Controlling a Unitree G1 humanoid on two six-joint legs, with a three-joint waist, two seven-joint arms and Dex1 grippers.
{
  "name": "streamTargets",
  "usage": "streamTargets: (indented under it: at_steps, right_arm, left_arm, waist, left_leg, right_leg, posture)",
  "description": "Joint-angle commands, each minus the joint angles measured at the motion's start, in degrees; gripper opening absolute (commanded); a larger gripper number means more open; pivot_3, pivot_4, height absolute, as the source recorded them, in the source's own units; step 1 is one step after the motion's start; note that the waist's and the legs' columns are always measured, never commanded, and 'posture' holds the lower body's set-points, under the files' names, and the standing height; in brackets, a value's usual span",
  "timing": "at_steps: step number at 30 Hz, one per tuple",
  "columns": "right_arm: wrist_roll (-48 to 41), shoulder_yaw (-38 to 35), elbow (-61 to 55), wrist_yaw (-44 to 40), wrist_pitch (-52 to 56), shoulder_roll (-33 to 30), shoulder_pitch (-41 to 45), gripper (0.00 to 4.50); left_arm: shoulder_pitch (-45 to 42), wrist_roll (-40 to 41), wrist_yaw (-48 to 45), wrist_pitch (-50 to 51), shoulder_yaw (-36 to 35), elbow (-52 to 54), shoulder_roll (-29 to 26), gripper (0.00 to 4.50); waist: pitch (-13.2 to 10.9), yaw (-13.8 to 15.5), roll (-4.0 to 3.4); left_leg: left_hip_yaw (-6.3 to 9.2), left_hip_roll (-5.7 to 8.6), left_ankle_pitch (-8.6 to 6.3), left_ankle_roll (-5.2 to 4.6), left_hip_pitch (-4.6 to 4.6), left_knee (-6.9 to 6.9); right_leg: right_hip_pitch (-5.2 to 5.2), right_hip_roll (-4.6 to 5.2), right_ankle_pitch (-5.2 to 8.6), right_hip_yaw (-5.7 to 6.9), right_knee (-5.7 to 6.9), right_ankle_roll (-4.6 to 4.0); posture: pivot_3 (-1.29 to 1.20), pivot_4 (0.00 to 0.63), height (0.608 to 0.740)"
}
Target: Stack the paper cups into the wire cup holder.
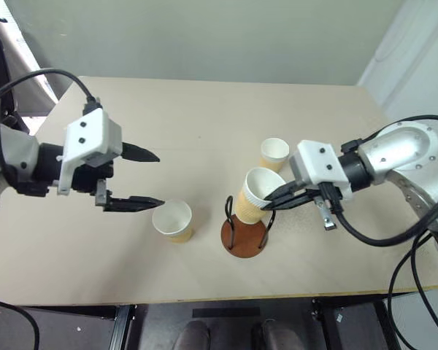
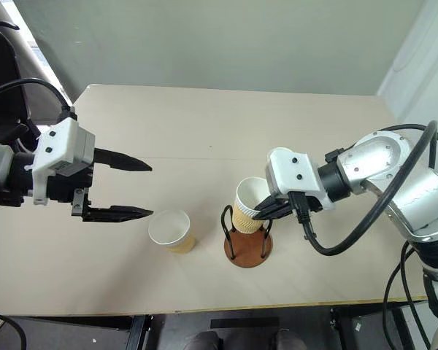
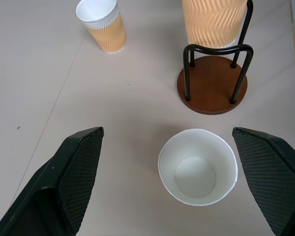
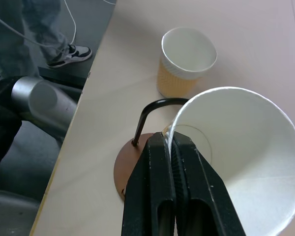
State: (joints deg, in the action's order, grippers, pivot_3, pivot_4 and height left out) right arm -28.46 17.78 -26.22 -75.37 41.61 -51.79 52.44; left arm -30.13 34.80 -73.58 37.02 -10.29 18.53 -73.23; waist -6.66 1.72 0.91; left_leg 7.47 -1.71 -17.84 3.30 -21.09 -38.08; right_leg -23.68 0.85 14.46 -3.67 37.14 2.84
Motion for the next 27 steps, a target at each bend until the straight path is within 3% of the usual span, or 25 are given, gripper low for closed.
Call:
streamTargets:
  at_steps: [1,4,11,14,17,21,27]
  right_arm:
    - [0.19,-0.18,-0.95,0.13,0.91,0.80,1.60,0.18]
    - [1.29,-0.29,-0.19,0.53,0.99,0.88,1.95,0.86]
    - [2.92,-5.20,4.37,1.49,-1.47,-0.55,3.23,3.45]
    - [10.64,-5.13,17.04,3.66,-9.39,-1.41,6.77,3.45]
    - [22.36,1.42,35.24,3.85,-22.09,-1.28,10.64,3.45]
    - [30.97,6.17,59.24,3.90,-37.94,6.07,15.66,3.45]
    - [37.98,7.45,77.03,5.42,-50.22,12.63,19.37,3.45]
  left_arm:
    - [-0.19,0.77,0.29,0.36,-2.80,1.46,-0.95,4.50]
    - [-0.24,0.79,0.28,0.55,-2.94,1.54,-0.92,4.50]
    - [-0.48,-0.13,1.06,0.28,-2.23,1.47,-0.54,4.50]
    - [-0.95,-0.08,0.91,0.13,-1.98,1.20,-0.48,4.50]
    - [-1.56,-0.52,0.78,-0.48,-1.10,0.49,-0.12,4.50]
    - [-2.71,-1.16,1.07,-1.11,0.64,0.21,0.98,4.50]
    - [-1.40,-0.27,1.74,0.69,-0.62,2.23,0.98,4.50]
  waist:
    - [0.00,0.00,0.00]
    - [0.00,0.01,0.00]
    - [0.00,0.01,0.00]
    - [0.00,0.00,0.00]
    - [0.02,0.10,0.03]
    - [0.04,0.04,0.07]
    - [-0.02,0.08,-0.05]
  left_leg:
    - [0.00,0.00,0.00,0.01,0.00,0.00]
    - [0.00,-0.01,0.00,0.02,0.00,0.00]
    - [0.01,-0.02,-0.01,0.04,0.00,-0.01]
    - [0.00,-0.02,-0.01,0.04,0.00,-0.02]
    - [0.04,-0.04,-0.01,0.04,0.02,-0.03]
    - [0.02,-0.03,-0.04,0.02,0.08,-0.03]
    - [-0.04,-0.07,0.10,0.31,-0.45,0.04]
  right_leg:
    - [0.00,0.00,0.00,0.00,0.00,0.00]
    - [0.00,0.00,0.00,0.01,0.00,0.00]
    - [0.00,0.00,0.00,0.01,0.00,-0.02]
    - [-0.02,0.01,-0.01,0.01,0.02,-0.04]
    - [-0.03,0.03,-0.04,0.02,0.07,-0.07]
    - [-0.10,0.06,-0.05,0.01,0.29,-0.10]
    - [-0.71,0.01,-0.02,0.02,0.79,-0.15]
  posture:
    - [0.00,0.150,0.740]
    - [0.00,0.150,0.740]
    - [0.00,0.150,0.740]
    - [0.00,0.150,0.740]
    - [0.00,0.150,0.740]
    - [0.00,0.150,0.740]
    - [0.00,0.150,0.740]
